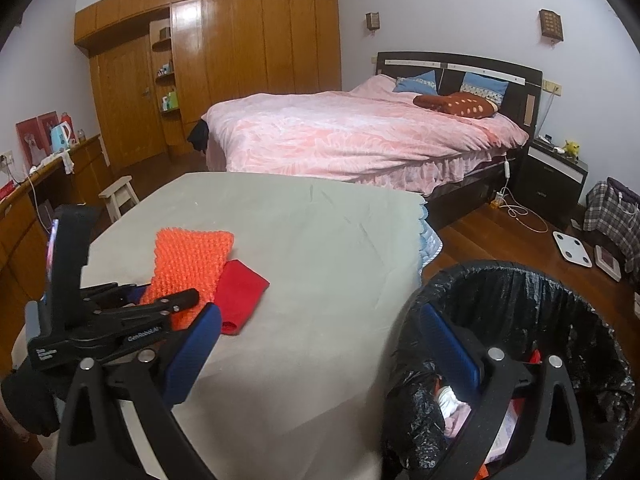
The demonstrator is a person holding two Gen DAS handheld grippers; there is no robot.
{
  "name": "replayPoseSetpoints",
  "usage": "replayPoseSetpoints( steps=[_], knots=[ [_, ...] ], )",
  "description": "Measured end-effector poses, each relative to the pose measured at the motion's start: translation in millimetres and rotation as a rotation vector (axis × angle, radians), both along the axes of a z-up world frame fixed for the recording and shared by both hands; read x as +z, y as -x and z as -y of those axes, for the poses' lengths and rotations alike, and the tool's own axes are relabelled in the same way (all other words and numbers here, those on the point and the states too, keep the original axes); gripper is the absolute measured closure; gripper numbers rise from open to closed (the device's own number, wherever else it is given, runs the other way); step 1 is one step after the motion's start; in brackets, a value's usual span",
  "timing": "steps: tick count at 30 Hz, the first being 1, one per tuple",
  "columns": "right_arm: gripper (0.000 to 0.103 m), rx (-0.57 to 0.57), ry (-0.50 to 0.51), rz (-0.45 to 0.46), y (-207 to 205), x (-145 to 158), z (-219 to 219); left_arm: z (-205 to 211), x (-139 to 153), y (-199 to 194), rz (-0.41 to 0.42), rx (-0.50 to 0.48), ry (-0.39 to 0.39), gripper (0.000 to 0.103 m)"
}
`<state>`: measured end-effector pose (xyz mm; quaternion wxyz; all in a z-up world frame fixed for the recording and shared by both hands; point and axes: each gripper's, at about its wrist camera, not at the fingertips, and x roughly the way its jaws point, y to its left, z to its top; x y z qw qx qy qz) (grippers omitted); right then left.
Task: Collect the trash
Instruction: 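Move the left gripper back to the table and grasp the orange mesh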
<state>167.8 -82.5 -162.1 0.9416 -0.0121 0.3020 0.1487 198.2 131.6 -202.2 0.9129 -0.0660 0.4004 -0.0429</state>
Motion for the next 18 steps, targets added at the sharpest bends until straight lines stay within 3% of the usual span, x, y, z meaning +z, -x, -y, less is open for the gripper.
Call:
replayPoseSetpoints(
  steps=[2, 3, 12, 18],
  knots=[
    [0.006, -0.001, -0.001, 0.004, 0, 2, 0, -2, 3, 1, 0.007, 0.006, 0.007, 0.08],
    [0.006, 0.0, -0.003, 0.006, 1, 4, 1, -3, 5, 3, 0.01, 0.008, 0.008, 0.091],
    [0.006, 0.011, 0.001, 0.039, 6, 16, -4, -17, 34, 19, 0.076, 0.051, 0.026, 0.09],
    [0.006, 0.014, -0.013, 0.056, 5, 21, -13, -31, 57, 33, 0.119, 0.077, -0.02, 0.09]
  ],
)
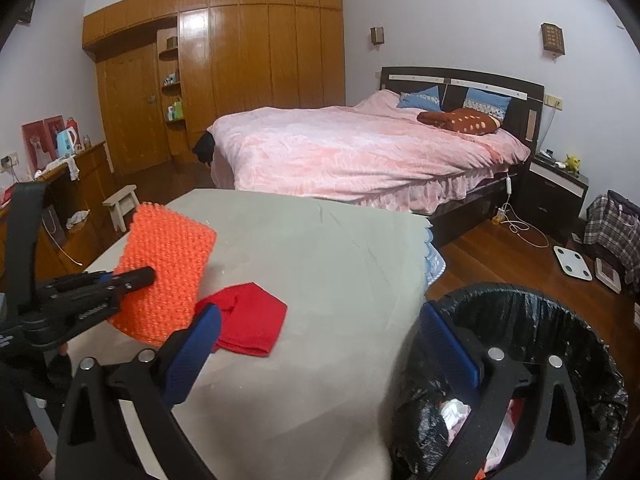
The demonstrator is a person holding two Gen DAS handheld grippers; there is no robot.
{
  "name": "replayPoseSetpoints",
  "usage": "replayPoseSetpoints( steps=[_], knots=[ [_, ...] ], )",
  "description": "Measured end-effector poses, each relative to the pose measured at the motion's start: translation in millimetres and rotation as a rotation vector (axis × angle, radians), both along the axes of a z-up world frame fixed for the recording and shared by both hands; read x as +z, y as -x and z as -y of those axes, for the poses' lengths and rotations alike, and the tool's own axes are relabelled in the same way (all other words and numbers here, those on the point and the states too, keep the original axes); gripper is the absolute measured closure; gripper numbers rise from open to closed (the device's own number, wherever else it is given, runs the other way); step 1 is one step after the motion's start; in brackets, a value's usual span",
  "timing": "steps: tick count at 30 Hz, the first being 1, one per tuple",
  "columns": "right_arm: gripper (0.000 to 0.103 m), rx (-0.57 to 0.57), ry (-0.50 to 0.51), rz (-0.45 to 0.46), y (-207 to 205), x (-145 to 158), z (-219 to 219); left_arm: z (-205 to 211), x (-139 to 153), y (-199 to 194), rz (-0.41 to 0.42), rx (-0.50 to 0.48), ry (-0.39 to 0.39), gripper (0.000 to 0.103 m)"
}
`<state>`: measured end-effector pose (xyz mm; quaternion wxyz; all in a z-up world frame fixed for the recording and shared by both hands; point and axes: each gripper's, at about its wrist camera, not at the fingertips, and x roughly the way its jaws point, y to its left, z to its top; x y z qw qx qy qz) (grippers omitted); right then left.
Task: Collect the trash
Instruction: 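Grasp the red cloth with the right gripper while the left holds the orange mesh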
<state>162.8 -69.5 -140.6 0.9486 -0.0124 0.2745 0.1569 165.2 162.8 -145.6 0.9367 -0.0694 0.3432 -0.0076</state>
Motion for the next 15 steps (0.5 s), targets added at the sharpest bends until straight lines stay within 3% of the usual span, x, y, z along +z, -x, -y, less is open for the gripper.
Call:
replayPoseSetpoints(
  steps=[9, 15],
  knots=[
    [0.006, 0.012, -0.018, 0.006, -15, -6, -35, -31, 10, 13, 0.029, 0.059, -0.075, 0.09],
    [0.007, 0.004, 0.008, -0.046, -37, -35, -64, -50, 5, 14, 0.017, 0.086, -0.085, 0.09]
  ],
)
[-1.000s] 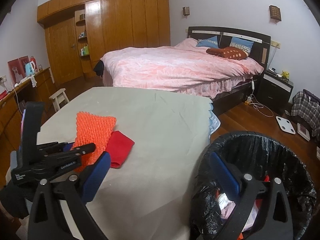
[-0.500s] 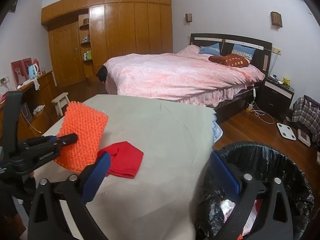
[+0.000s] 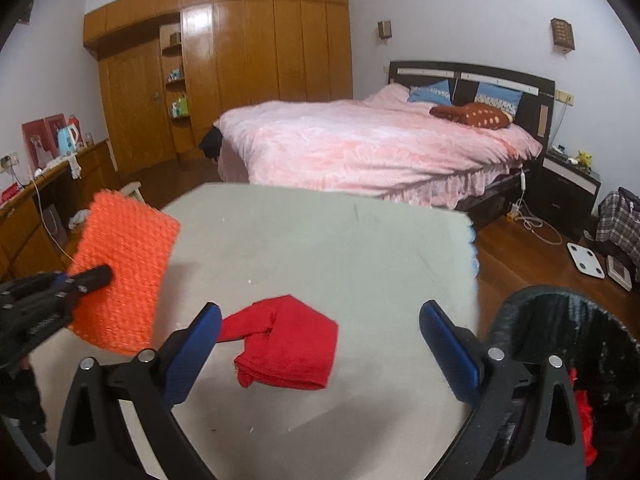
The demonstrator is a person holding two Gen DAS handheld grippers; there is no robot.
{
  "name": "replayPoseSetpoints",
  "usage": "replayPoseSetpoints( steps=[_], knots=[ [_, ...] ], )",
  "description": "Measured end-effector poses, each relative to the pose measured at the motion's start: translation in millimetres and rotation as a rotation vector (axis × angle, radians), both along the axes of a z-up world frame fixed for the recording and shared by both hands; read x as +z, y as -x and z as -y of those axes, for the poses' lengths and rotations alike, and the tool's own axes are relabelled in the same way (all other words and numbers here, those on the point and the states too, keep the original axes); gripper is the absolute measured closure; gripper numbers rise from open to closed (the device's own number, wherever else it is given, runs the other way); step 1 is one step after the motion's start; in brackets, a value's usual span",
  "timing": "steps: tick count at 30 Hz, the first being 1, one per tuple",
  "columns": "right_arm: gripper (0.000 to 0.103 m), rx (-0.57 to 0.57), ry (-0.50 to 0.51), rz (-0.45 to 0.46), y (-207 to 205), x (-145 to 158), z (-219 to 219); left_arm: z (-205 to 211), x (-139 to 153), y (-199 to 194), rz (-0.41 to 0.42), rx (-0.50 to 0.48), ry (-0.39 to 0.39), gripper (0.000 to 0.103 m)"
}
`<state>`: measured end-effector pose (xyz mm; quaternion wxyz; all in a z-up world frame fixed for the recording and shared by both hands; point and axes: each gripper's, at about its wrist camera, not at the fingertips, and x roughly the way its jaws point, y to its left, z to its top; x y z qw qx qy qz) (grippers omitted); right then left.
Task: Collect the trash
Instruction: 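Grasp the red cloth with the right gripper while the left holds the orange mesh, then carry the orange mesh and red cloth over the trash bin with both grippers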
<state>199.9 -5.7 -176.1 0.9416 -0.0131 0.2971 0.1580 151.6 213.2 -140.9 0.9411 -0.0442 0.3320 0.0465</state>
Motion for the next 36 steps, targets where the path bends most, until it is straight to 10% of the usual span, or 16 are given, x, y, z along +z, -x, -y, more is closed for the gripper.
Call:
replayPoseSetpoints(
  steps=[15, 27, 36],
  knots=[
    [0.029, 0.001, 0.061, -0.167, -51, -52, -32, -26, -25, -8, -0.04, 0.018, 0.008, 0.09],
    [0.085, 0.112, 0.015, -0.256, -45, -56, -43, -27, -27, -10, -0.048, 0.016, 0.024, 0.09],
    [0.086, 0.118, -0.029, -0.173, -19, -13, -23, -12, -2, -2, -0.006, -0.002, 0.008, 0.09]
  ],
)
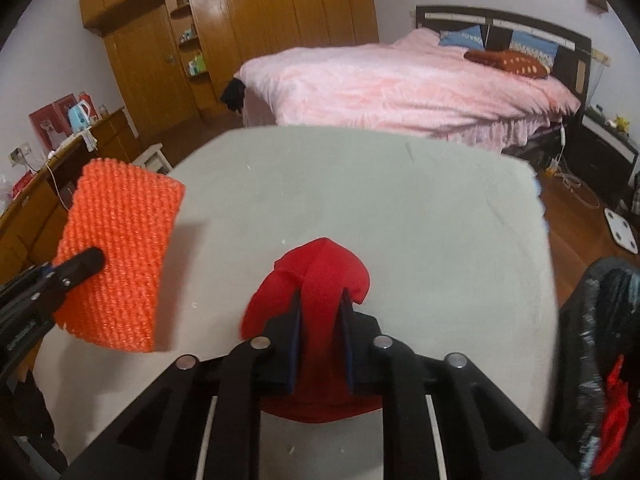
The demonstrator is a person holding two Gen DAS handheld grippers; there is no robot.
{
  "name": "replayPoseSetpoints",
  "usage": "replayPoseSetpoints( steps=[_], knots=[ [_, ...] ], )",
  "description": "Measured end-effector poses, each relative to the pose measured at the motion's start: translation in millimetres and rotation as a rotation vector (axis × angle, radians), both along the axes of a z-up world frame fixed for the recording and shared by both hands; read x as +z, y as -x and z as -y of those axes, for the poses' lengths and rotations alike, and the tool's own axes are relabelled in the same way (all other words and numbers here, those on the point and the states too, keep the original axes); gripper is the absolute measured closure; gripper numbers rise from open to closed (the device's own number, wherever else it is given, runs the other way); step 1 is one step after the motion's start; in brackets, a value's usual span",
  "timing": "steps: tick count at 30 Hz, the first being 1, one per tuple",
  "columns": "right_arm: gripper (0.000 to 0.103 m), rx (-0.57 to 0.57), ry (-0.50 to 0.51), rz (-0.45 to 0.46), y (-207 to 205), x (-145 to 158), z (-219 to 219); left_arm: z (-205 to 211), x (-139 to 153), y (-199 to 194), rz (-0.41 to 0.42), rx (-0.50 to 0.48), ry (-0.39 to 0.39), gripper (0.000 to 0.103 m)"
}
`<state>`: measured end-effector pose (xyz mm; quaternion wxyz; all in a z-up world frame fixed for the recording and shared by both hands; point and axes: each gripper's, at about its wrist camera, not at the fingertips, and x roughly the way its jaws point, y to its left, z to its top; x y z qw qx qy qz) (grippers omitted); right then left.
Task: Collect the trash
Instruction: 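Carry the orange mesh and red cloth over the trash bin with both grippers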
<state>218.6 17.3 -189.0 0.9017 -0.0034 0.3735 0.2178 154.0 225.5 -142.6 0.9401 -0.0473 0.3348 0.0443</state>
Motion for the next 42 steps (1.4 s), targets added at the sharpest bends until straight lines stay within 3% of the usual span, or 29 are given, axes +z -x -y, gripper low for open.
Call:
replayPoseSetpoints(
  steps=[22, 42],
  knots=[
    [0.086, -0.054, -0.079, 0.206, 55, 101, 73, 89, 68, 28, 0.098, -0.115, 0.003, 0.09],
    [0.086, -0.148, -0.085, 0.277, 87, 129, 144, 163, 91, 43, 0.15, -0.26, 0.006, 0.09]
  ],
)
